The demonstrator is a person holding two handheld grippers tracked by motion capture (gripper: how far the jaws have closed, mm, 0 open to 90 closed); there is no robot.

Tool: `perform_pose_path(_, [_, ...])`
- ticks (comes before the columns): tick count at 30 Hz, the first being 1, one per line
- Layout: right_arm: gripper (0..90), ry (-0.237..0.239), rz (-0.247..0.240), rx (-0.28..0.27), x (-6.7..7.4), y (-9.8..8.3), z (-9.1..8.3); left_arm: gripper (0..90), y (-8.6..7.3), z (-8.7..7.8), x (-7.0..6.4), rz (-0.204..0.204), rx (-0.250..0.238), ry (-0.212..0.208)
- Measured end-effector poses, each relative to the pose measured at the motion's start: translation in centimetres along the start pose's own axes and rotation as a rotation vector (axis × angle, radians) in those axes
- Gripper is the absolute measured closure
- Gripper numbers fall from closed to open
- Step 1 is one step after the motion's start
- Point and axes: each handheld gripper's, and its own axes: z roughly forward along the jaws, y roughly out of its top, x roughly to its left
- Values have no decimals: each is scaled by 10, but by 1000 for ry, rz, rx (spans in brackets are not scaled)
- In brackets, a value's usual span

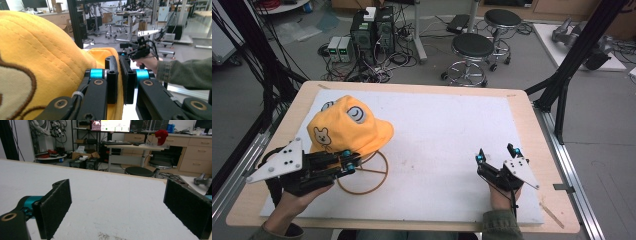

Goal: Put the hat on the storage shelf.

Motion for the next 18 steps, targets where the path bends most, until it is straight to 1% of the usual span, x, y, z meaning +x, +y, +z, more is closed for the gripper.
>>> perform_pose_path(3, [68, 2, -3, 2, 0, 0, 0, 848, -6, 3, -2, 9, 16, 7])
perform_pose_path(7, [68, 2, 1, 3, 0, 0, 0, 849, -11, 4, -4, 7, 19, 7])
perform_pose_path(9, [68, 2, 1, 2, 0, 0, 0, 849, -12, 5, -5, 12, 39, 11])
perform_pose_path(11, [68, 2, 0, 2, 0, 0, 0, 849, -13, 6, -6, 22, 76, 13])
perform_pose_path(15, [68, -1, -5, -1, 0, 0, 0, 848, -14, 7, -8, 35, 87, 22])
perform_pose_path(18, [68, 2, -3, -1, 0, 0, 0, 848, -14, 8, -8, 31, 91, 18])
